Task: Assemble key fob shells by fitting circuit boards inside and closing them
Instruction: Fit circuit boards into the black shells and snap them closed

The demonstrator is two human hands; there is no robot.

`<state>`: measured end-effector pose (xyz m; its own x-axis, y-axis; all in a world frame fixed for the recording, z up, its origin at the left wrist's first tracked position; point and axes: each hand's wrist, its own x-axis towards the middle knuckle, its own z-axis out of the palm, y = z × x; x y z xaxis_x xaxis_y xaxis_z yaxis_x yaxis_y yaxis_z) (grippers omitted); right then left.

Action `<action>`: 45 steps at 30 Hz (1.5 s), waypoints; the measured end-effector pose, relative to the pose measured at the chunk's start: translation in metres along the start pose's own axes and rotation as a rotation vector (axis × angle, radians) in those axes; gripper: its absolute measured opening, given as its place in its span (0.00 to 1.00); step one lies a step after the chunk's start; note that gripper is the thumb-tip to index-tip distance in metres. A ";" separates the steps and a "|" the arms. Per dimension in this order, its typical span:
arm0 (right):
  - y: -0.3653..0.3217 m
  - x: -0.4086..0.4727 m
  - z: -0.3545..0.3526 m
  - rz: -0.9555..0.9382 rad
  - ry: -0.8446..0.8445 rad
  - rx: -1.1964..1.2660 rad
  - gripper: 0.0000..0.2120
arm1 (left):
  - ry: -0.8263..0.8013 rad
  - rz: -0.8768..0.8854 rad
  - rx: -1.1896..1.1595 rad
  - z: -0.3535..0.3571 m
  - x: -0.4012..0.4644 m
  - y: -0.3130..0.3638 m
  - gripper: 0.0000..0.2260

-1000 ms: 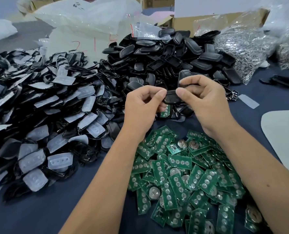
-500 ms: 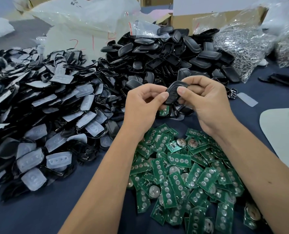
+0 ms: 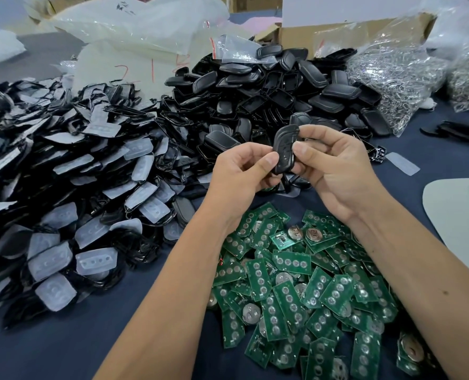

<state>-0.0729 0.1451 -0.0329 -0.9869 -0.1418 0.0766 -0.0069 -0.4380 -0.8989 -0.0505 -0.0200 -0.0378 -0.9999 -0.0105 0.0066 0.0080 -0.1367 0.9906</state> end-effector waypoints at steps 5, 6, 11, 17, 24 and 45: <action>-0.001 -0.001 0.000 -0.020 -0.004 -0.026 0.13 | -0.029 -0.068 -0.019 0.000 0.000 0.003 0.06; -0.001 -0.002 0.000 -0.028 -0.002 -0.035 0.13 | -0.035 -0.077 -0.028 0.000 0.000 0.004 0.05; -0.003 -0.003 0.001 -0.061 -0.007 -0.034 0.12 | -0.087 -0.094 -0.105 0.000 -0.003 0.007 0.05; -0.001 -0.002 0.002 -0.090 0.047 -0.101 0.11 | -0.004 0.019 0.062 0.006 -0.004 0.007 0.06; 0.009 -0.004 0.011 -0.098 0.121 -0.169 0.05 | 0.148 0.361 0.659 0.013 -0.005 0.010 0.08; 0.001 0.005 -0.012 0.012 -0.029 0.113 0.15 | 0.142 0.336 1.058 -0.007 0.000 -0.007 0.15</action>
<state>-0.0800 0.1550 -0.0386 -0.9817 -0.1729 0.0803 0.0247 -0.5333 -0.8456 -0.0508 -0.0264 -0.0459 -0.9378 -0.0111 0.3470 0.1974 0.8052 0.5592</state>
